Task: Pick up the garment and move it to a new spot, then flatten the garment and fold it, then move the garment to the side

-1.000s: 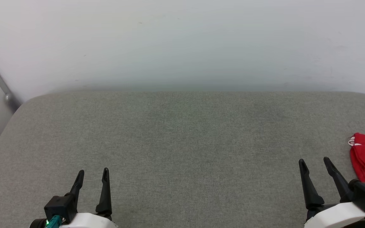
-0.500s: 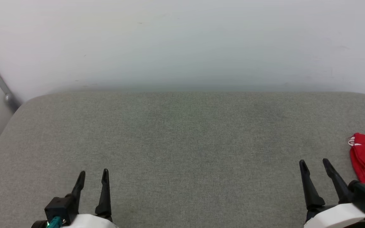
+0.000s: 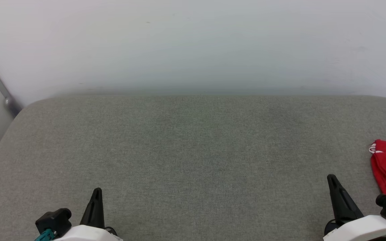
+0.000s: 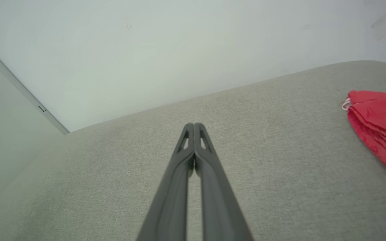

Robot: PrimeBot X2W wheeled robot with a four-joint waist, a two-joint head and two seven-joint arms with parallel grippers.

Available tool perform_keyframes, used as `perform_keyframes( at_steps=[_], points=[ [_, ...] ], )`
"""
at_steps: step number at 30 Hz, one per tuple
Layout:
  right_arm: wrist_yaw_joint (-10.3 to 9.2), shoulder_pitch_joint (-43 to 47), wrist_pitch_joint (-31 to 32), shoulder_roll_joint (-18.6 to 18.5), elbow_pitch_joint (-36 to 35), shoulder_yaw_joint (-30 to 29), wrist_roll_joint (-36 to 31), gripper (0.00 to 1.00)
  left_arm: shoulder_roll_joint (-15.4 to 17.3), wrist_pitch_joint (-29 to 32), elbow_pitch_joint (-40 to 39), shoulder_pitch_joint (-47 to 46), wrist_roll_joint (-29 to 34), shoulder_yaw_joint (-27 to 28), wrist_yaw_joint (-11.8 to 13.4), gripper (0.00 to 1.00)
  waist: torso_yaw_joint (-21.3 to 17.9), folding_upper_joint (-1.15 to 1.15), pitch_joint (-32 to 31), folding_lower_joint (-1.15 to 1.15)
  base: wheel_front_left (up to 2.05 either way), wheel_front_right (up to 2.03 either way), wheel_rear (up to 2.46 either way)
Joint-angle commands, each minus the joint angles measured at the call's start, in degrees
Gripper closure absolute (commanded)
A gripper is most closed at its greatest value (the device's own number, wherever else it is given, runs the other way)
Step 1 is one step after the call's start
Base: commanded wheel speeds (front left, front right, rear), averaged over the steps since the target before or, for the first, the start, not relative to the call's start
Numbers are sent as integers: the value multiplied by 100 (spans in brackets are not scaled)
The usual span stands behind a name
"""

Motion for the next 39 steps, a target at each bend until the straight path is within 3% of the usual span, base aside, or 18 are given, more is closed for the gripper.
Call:
perform_keyframes(
  at_steps=[1,39],
  points=[
    [0,-208,28,1,-29,-27,277,100,-5,67,-70,-200,-231,81,-46,100,-3,0,5,0,0,0,0],
    [0,-688,306,42,577,-184,3333,100,-328,860,82,-556,-2873,666,-487,100,-64,0,124,0,0,0,0]
  ],
)
